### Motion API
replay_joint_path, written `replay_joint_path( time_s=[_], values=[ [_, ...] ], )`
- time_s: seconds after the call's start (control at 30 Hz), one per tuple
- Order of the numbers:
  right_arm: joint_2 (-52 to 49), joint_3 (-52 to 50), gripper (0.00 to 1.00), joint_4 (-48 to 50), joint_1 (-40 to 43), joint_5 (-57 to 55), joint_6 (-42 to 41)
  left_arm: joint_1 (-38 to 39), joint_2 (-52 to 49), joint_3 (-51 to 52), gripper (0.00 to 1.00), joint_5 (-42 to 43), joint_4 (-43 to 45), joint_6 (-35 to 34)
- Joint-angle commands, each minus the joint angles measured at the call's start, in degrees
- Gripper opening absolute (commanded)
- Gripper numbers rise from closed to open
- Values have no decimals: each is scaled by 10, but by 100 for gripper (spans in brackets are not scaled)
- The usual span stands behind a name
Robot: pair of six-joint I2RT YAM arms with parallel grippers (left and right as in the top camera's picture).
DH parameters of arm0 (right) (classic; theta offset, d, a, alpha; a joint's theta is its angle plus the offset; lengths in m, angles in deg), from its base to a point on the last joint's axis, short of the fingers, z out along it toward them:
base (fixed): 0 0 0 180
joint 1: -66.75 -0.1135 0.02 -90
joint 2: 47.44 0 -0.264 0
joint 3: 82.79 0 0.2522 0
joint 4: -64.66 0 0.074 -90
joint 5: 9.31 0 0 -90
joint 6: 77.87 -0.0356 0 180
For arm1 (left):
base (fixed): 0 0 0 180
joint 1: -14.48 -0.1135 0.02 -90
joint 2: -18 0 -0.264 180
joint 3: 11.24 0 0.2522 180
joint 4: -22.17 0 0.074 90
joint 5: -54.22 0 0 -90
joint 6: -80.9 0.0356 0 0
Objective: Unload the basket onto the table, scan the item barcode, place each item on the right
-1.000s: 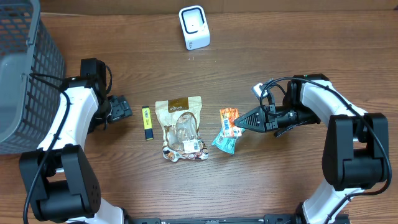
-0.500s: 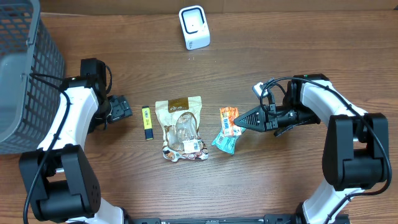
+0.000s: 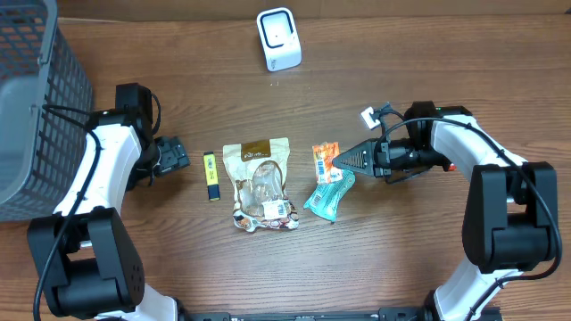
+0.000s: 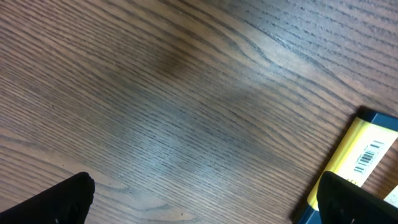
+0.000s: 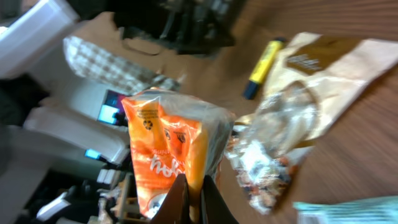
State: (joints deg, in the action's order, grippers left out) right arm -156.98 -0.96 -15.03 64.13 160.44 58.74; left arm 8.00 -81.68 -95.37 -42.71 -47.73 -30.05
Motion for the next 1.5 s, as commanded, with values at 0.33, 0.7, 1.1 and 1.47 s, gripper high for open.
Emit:
replay_joint_path(
  time_s=[0.33,0.7,1.1,1.47],
  values=[
    [18,49,4,195,-32,-297,-467,1,-3,2,100,-5,-1,6],
    [18,346,3,-14,-78,-511,-468,1,-3,2,100,-5,-1,6],
    [18,657,3,-14,-139,-774,-503,1,-3,2,100,-5,-1,6],
    [-52,658,4,153,-201,-923,-337,1,-3,2,100,-5,-1,6]
  ],
)
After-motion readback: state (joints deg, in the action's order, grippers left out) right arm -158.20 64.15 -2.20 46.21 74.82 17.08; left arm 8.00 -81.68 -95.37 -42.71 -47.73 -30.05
